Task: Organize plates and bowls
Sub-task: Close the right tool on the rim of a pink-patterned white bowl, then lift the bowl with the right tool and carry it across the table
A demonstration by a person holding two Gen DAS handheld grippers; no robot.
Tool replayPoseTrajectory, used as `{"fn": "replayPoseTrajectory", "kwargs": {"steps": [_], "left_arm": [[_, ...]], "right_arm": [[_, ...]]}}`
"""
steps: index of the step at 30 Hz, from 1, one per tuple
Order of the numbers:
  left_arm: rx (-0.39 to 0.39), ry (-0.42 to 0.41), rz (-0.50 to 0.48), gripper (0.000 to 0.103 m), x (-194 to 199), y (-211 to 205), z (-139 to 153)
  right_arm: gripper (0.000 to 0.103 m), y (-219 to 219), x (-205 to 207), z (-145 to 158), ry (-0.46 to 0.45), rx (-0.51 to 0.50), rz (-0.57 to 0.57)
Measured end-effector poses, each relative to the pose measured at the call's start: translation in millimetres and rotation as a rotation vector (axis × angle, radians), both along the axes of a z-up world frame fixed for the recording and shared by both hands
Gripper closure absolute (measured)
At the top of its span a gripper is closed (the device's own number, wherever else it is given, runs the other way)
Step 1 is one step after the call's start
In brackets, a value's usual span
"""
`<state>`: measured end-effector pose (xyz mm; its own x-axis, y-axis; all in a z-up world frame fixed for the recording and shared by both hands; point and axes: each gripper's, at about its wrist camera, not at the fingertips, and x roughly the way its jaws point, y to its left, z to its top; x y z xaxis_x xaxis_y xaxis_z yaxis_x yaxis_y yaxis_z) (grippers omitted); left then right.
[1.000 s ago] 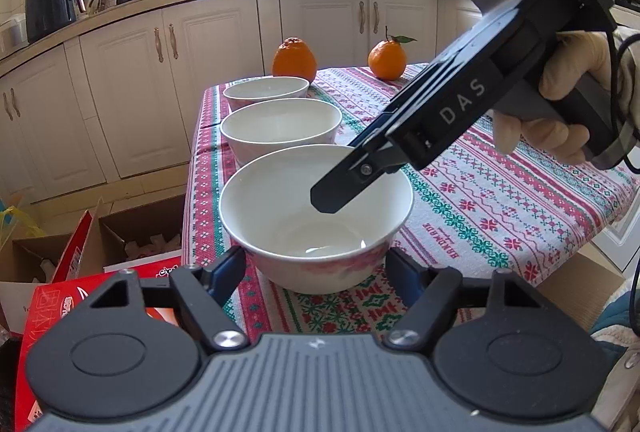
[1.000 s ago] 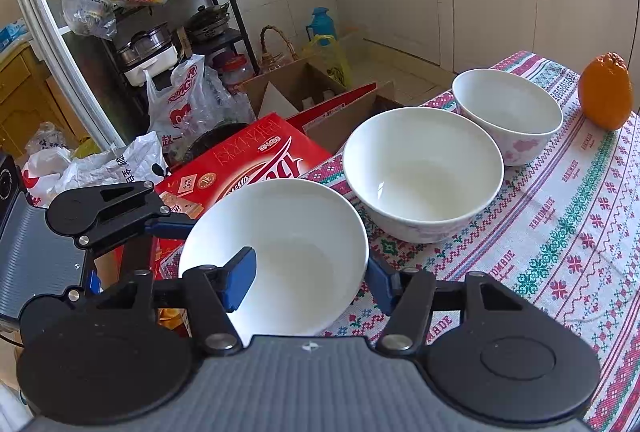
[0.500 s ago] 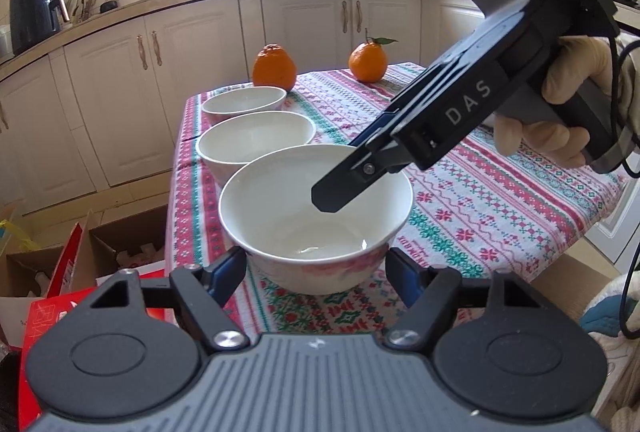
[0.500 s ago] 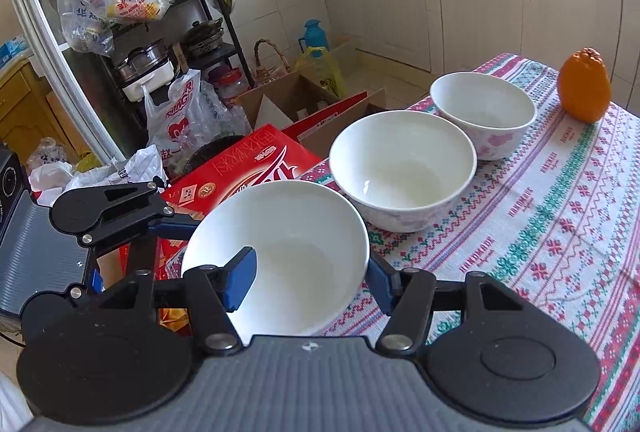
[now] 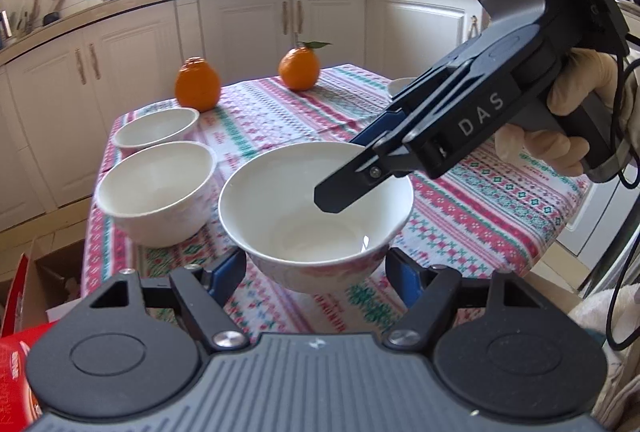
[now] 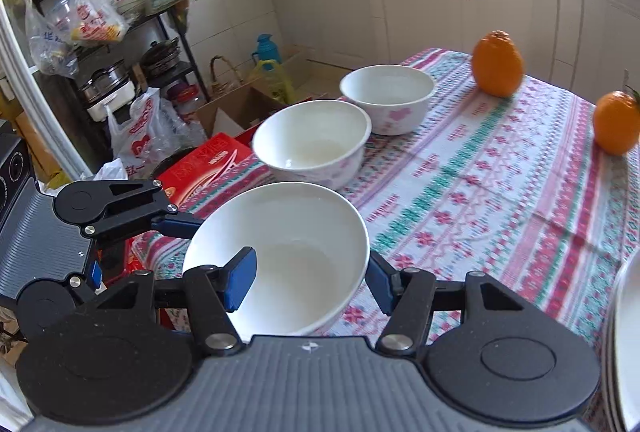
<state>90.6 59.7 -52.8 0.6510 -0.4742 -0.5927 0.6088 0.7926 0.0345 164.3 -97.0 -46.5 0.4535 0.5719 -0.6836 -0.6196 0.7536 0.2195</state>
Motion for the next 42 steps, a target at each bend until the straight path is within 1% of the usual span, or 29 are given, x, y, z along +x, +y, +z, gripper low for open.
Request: {"fn": "replayPoseTrajectory", "kwargs": {"steps": [6,13,21,31,36,37,38,39,40,41,42], "left_arm": [[0.004,0.007,-0.058,0.027,10,-27,-1],[0.004,0.026,-0.084,0.027,21,-50,-6],[0.009,0.042,-0.092,0.027,29,-65,-12],[0.007,0.042,-0.082,0.027,32,-69,-13],[0.013,0.035,-0.079,0.024,30,-70,-13],[0.013,0.035,-0.079,0.023,30,-70,-13],[0.01,0.036,-0.078,0.019,30,-69,-12],[0.005,0.037,-0.077,0.016,30,-68,-12],[0.001,0.036,-0.073,0.01,30,-67,-11],[-0.003,0.034,-0.068,0.008,29,-65,-10],[-0.006,0.035,-0.066,0.008,29,-64,-9]], "right_arm": [[0.037,-29,-4,-2,-0.01,-0.008,-0.059],[0.037,-53,-2,-6,-0.011,0.003,-0.105],[0.037,-67,2,-13,-0.004,0.002,-0.135],[0.036,-72,7,-18,0.003,0.012,-0.146],[0.03,-71,7,-19,0.004,0.022,-0.137],[0.029,-71,7,-18,0.003,0.021,-0.134],[0.027,-70,7,-18,0.003,0.018,-0.133],[0.021,-70,7,-18,0.003,0.013,-0.135],[0.018,-69,6,-18,-0.001,0.011,-0.14],[0.01,-69,6,-18,-0.004,0.01,-0.142],[0.005,-70,6,-17,-0.009,0.012,-0.144]]}}
